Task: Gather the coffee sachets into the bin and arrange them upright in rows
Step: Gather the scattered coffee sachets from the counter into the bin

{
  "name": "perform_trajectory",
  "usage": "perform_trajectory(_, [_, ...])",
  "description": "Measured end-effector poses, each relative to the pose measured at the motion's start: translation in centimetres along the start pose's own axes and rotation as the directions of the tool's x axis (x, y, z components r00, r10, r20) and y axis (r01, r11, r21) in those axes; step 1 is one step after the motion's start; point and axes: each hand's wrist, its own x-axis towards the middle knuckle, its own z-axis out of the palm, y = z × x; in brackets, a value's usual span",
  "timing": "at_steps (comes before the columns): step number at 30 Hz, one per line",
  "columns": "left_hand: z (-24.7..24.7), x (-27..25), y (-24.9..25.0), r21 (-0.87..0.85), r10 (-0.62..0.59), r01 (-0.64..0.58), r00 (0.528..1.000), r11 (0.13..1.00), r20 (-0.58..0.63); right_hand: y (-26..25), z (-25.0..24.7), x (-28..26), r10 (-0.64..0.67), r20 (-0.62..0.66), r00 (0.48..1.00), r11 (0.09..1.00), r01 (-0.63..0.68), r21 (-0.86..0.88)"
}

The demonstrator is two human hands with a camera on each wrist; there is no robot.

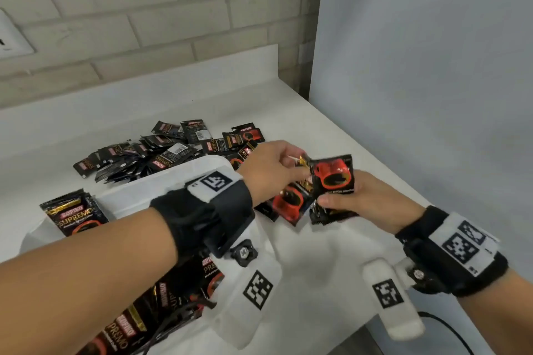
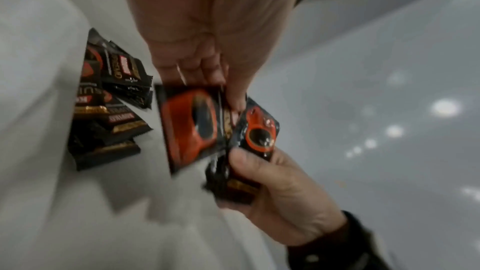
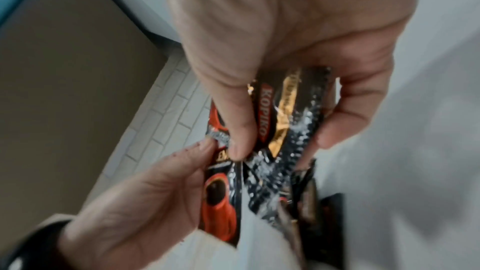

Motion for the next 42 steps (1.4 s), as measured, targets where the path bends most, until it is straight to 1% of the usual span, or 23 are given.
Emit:
perform_trajectory(2, [-0.1,-0.5,0.5,-0.116,0.032,-0.043,0.995,0.992,-0.094,-1.7,0.9,0.2,-0.076,0.015,0.997,0.987,0.073,0.144])
perform_trajectory(3, [-0.3,-0.8,0.9,-0.170,0.033,-0.054,0.992,0.984,-0.121,-2.6,1.4,0.4,-0.108,0.010,0.994,0.971,0.104,0.215])
perform_trajectory(4, [-0.5,-1.1,1.3,-0.225,0.028,-0.057,0.991,0.973,-0.132,-3.5,1.8,0.7,-0.132,0.004,0.991,0.955,0.127,0.269])
perform_trajectory(6, [-1.4,-1.7,2.0,-0.302,0.038,-0.077,0.991,0.950,-0.130,-5.0,2.8,1.5,-0.174,-0.010,0.985,0.938,0.168,0.302])
perform_trajectory(8, [-2.5,-2.3,2.4,-0.299,0.074,-0.111,0.988,0.948,-0.132,-6.0,4.0,2.1,-0.182,-0.036,0.983,0.935,0.185,0.302])
perform_trajectory(10, [-3.9,-2.9,2.2,-0.266,0.068,-0.104,0.988,0.958,-0.141,-6.6,5.1,2.5,-0.138,-0.058,0.989,0.936,0.150,0.318])
perform_trajectory(12, [-5.3,-3.6,1.6,-0.259,0.052,-0.093,0.986,0.961,-0.162,-6.9,5.9,2.8,-0.123,-0.013,0.992,0.939,0.121,0.322])
perform_trajectory(13, [-6.2,-4.0,1.1,-0.264,0.044,-0.089,0.984,0.960,-0.172,-7.0,6.0,2.8,-0.117,0.032,0.993,0.951,0.103,0.291])
perform_trajectory(15, [-7.9,-5.1,-0.2,-0.263,0.039,-0.093,0.978,0.960,-0.206,-7.1,5.5,3.2,-0.081,0.085,0.993,0.987,0.068,0.145])
perform_trajectory(17, [-9.9,-6.8,-1.9,-0.216,0.026,-0.075,0.975,0.974,-0.219,-6.7,4.5,4.1,-0.048,0.038,0.998,0.995,0.051,-0.086])
perform_trajectory(18, [-10.9,-7.7,-2.9,-0.156,0.010,-0.044,0.978,0.987,-0.210,-6.2,3.9,4.6,-0.035,0.010,0.999,0.973,0.037,-0.226])
perform_trajectory(19, [-11.8,-8.7,-3.9,-0.071,-0.012,-0.002,0.980,0.997,-0.200,-5.5,3.5,5.2,-0.012,0.002,1.000,0.927,0.012,-0.374])
perform_trajectory(21, [-13.1,-10.8,-5.9,0.094,-0.087,0.106,0.979,0.990,-0.185,-4.0,3.1,6.3,0.098,0.039,0.994,0.781,-0.052,-0.622])
perform_trajectory(23, [-14.6,-12.3,-9.1,0.189,-0.207,0.239,0.963,0.952,-0.176,-2.7,3.7,7.1,0.227,0.064,0.972,0.663,-0.107,-0.741])
perform_trajectory(24, [-15.3,-13.0,-10.9,0.210,-0.265,0.296,0.950,0.932,-0.165,-2.4,4.2,7.6,0.259,0.066,0.964,0.618,-0.113,-0.778])
perform_trajectory(26, [-15.9,-14.2,-13.3,0.222,-0.343,0.365,0.930,0.904,-0.131,-2.0,5.3,8.5,0.256,0.070,0.964,0.543,-0.084,-0.835])
perform_trajectory(28, [-15.8,-15.2,-13.4,0.190,-0.389,0.403,0.915,0.895,-0.106,-2.1,6.4,9.4,0.237,0.066,0.969,0.511,-0.067,-0.857])
perform_trajectory(29, [-15.5,-15.5,-13.1,0.217,-0.373,0.392,0.920,0.894,-0.123,-2.1,6.9,9.8,0.238,0.064,0.969,0.500,-0.066,-0.863])
perform_trajectory(32, [-15.2,-15.3,-14.1,0.350,-0.228,0.297,0.947,0.888,-0.225,-1.9,8.0,10.5,0.254,0.064,0.965,0.476,-0.067,-0.877])
perform_trajectory(34, [-14.9,-15.2,-14.6,0.443,-0.143,0.237,0.961,0.865,-0.237,-2.0,8.3,10.7,0.267,0.048,0.963,0.487,-0.092,-0.869])
perform_trajectory(35, [-14.8,-15.3,-14.8,0.459,-0.126,0.220,0.966,0.861,-0.226,-2.0,8.4,10.8,0.282,0.046,0.958,0.496,-0.105,-0.862])
perform_trajectory(38, [-14.4,-15.8,-14.7,0.475,-0.113,0.195,0.974,0.858,-0.196,-2.1,8.2,11.2,0.319,0.071,0.945,0.542,-0.121,-0.831])
perform_trajectory(42, [-14.4,-16.5,-14.9,0.383,-0.092,0.178,0.968,0.906,-0.231,-2.0,7.5,11.1,0.330,0.084,0.940,0.587,-0.135,-0.798])
